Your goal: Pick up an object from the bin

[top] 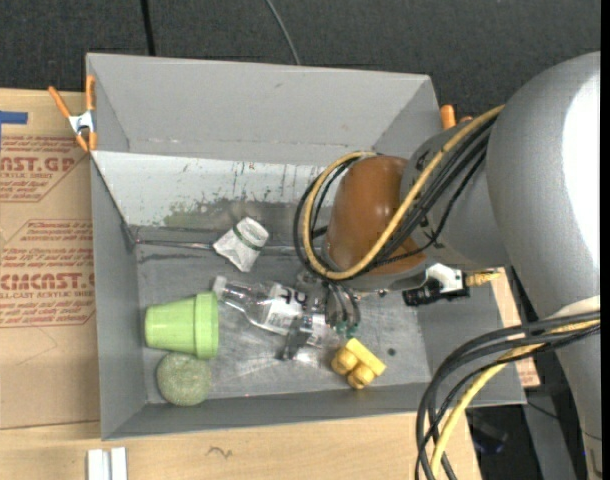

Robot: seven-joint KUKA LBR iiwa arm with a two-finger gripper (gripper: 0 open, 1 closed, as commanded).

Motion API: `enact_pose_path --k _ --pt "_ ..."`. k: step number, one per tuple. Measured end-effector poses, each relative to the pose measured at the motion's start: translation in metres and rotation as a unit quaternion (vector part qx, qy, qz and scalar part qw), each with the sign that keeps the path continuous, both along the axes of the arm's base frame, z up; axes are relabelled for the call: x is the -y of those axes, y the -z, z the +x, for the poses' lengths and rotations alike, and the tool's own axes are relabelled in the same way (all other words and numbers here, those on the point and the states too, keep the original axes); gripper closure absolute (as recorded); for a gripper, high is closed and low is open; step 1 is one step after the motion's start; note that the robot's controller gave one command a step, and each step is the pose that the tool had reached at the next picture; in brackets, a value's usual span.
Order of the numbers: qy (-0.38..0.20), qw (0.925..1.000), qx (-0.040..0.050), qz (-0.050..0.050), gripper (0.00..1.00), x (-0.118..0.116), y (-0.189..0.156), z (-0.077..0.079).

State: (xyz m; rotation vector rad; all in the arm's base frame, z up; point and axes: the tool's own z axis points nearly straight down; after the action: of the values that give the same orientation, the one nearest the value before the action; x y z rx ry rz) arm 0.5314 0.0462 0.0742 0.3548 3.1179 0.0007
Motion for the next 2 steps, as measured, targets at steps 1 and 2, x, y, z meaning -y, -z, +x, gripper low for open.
enact_pose_path --k 1,2 --pt "0.0 1.0 0.0001 0.0 1.0 0.0 0.0 0.0" --pt "0.0 1.0 0.0001 0.0 1.0 0.0 -0.001 -0.0001"
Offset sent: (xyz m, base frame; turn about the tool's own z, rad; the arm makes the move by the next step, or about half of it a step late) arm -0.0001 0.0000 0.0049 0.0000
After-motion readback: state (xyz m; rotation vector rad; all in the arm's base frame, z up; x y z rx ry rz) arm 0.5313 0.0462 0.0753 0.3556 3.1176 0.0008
